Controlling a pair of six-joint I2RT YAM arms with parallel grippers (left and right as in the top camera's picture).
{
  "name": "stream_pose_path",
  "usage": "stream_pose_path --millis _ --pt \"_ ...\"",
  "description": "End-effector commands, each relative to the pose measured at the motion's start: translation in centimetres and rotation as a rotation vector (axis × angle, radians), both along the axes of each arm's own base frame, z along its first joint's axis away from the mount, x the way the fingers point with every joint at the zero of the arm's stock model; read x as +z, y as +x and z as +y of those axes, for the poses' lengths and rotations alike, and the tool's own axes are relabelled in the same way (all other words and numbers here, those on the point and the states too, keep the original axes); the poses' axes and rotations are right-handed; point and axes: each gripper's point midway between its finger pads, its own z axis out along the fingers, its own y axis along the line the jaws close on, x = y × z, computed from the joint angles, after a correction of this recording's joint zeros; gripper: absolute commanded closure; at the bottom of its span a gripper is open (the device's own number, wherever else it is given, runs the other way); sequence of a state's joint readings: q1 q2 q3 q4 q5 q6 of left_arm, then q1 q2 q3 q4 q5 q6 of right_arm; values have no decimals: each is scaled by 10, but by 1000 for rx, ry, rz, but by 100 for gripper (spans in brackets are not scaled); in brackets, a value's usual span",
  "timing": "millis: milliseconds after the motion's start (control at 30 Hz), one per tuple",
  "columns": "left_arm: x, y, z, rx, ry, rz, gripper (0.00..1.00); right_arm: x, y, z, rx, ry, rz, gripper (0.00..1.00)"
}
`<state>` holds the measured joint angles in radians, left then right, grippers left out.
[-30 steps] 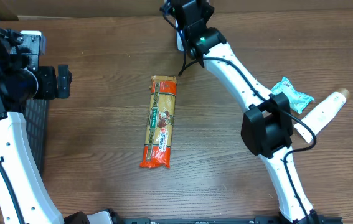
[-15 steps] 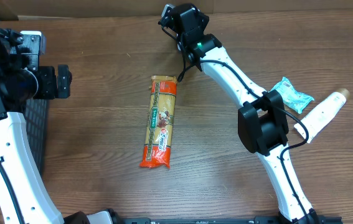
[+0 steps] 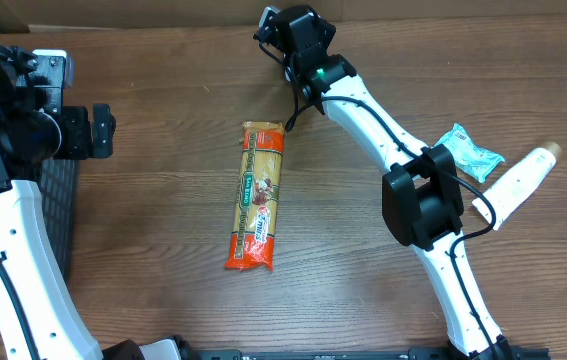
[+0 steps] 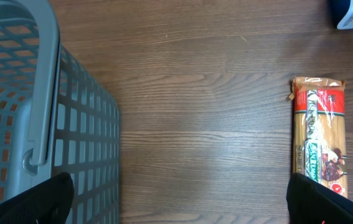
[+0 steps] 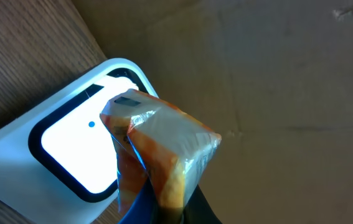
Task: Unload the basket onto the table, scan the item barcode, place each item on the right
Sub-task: 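Hold the orange snack bar up in front of the scanner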
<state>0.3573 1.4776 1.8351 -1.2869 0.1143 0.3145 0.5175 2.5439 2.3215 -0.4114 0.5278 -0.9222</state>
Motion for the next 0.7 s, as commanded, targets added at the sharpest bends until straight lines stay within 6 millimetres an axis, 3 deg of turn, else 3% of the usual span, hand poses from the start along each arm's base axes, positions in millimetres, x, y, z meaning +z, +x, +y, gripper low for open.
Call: stream_pose_path --millis 0,400,533,667 --pt "-2 1 3 -3 10 6 0 -10 4 -7 30 -71 14 96" --pt "-2 1 3 -3 10 6 0 -5 6 -2 28 -46 -11 96" --pt "-2 1 3 -2 10 6 0 24 3 -1 -24 116 -45 96" --pt "-2 1 3 -3 10 6 0 63 -15 6 47 241 8 96"
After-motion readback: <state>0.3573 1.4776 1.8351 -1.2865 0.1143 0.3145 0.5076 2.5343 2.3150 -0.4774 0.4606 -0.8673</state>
